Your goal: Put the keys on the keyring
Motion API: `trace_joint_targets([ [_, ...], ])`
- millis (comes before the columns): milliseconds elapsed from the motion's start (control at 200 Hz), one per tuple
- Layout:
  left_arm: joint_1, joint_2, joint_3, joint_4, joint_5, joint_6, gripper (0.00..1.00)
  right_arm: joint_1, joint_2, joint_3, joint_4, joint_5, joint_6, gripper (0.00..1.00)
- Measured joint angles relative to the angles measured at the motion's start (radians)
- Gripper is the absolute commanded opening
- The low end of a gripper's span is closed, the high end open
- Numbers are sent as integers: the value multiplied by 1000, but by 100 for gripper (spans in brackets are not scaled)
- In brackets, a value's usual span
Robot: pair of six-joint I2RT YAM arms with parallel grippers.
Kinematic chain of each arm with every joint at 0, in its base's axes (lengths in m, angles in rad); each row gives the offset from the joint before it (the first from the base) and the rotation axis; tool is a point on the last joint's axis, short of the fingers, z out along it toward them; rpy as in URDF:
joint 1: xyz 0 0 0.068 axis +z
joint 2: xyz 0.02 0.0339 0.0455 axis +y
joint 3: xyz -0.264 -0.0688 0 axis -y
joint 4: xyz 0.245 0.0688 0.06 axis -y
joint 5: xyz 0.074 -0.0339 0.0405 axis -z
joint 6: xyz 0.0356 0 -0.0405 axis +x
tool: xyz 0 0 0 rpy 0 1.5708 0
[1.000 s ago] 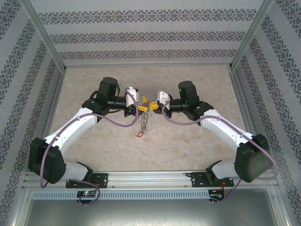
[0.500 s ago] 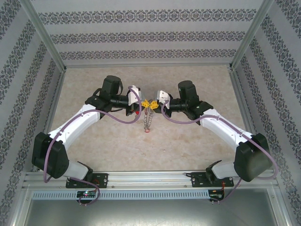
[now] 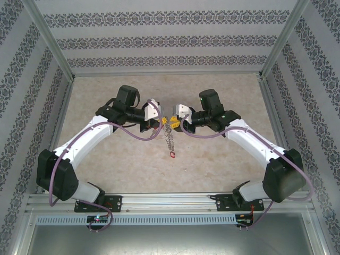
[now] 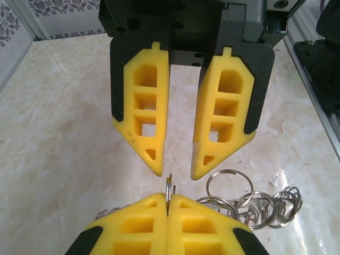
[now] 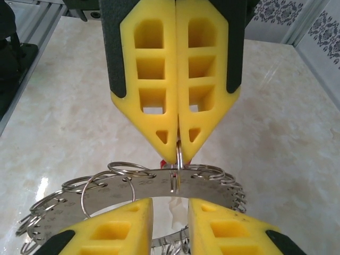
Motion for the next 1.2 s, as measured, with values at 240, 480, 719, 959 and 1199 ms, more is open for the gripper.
trace_joint_targets([
  [240, -15, 13, 12, -50, -14, 40, 0, 1, 32, 42, -27, -5, -12, 27],
  [480, -25, 21, 16, -61, -45, 57, 0, 3, 67, 72, -66, -25, -12, 19],
  [719, -26, 21, 17, -66, -49, 58, 0, 3, 77, 74, -78, -51, 10, 0],
  [959, -26, 21, 18, -67, -60, 57, 0, 2, 94, 79, -77, -78, 26, 7],
  [1199, -27, 21, 18, -67, -53, 57, 0, 2, 99, 79, -76, -90, 54, 18],
])
